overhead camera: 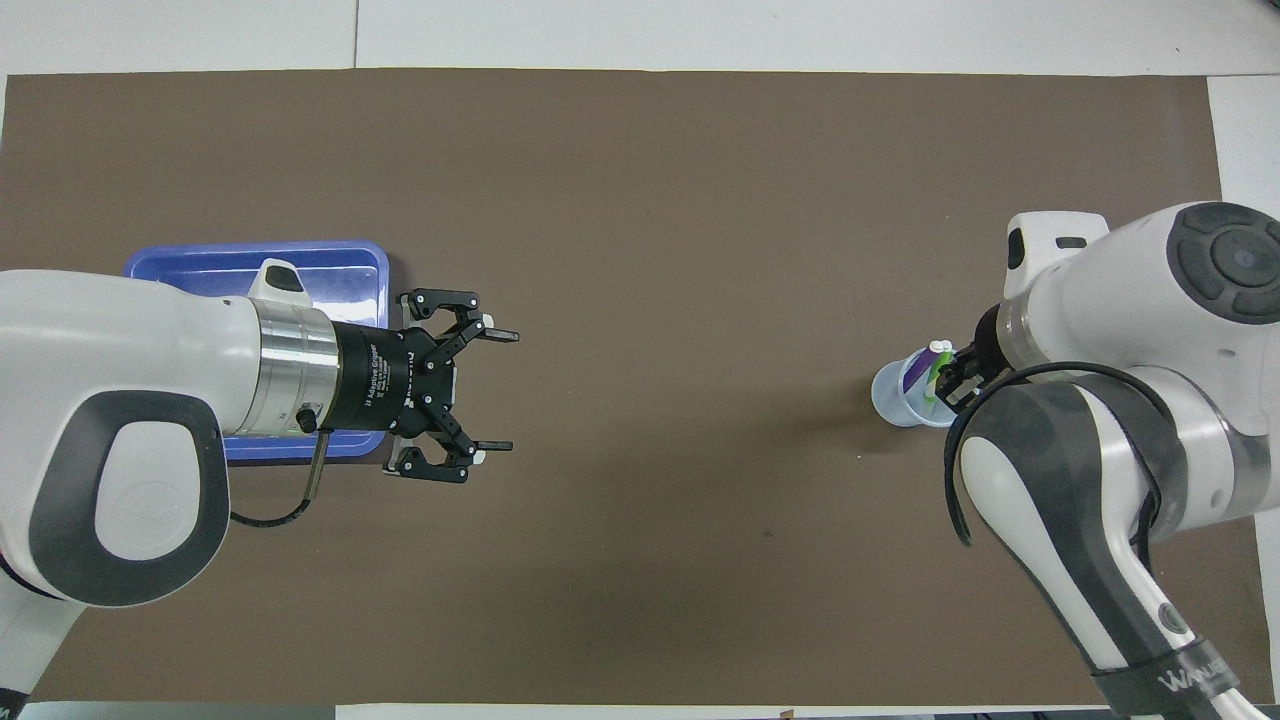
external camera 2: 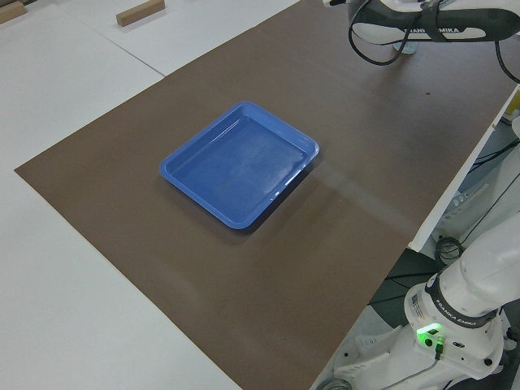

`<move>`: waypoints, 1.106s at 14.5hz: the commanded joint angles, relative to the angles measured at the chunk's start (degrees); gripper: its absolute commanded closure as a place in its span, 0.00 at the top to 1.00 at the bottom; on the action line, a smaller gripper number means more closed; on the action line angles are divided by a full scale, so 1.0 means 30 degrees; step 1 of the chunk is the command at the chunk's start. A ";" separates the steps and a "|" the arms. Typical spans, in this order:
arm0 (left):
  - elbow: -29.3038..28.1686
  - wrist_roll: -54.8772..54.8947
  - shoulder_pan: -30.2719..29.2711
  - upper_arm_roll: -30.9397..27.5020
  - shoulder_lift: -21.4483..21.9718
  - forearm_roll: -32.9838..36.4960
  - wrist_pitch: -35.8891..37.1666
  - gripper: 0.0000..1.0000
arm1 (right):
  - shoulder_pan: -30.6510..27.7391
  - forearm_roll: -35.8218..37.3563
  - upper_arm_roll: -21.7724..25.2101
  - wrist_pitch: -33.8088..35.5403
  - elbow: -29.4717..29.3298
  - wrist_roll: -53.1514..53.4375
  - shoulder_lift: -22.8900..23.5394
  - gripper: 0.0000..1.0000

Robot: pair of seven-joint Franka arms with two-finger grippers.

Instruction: Transfer and insert pens with both arms

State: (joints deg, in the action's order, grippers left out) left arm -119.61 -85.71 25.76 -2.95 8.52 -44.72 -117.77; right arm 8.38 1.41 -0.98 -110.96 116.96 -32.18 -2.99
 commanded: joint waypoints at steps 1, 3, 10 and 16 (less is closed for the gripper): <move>0.0344 -0.0259 0.0000 -0.0159 -0.0346 0.0927 -0.0413 1.00 | -0.0857 -0.0029 -0.0259 0.1152 -0.0664 -0.0348 -0.0439 1.00; 0.1076 -0.0112 -0.1048 0.0713 -0.0814 0.2563 -0.0296 1.00 | -0.1179 -0.0029 -0.0230 0.1857 -0.1309 -0.0347 -0.0702 1.00; 0.2686 0.7752 -0.4538 0.2214 -0.1314 0.7635 0.2686 1.00 | -0.1679 0.0320 -0.0142 0.7303 -0.6258 0.3541 -0.0468 1.00; 0.5936 1.8387 -0.5890 0.1573 -0.2163 1.2378 0.6758 1.00 | -0.3580 0.0118 0.0443 0.9217 -0.7815 0.4076 -0.0704 1.00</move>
State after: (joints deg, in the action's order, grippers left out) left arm -106.92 -39.26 8.49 2.35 3.98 -12.50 -102.48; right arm -0.58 1.53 0.49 -82.95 94.36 -20.62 -5.45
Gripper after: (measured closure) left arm 0.000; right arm 0.000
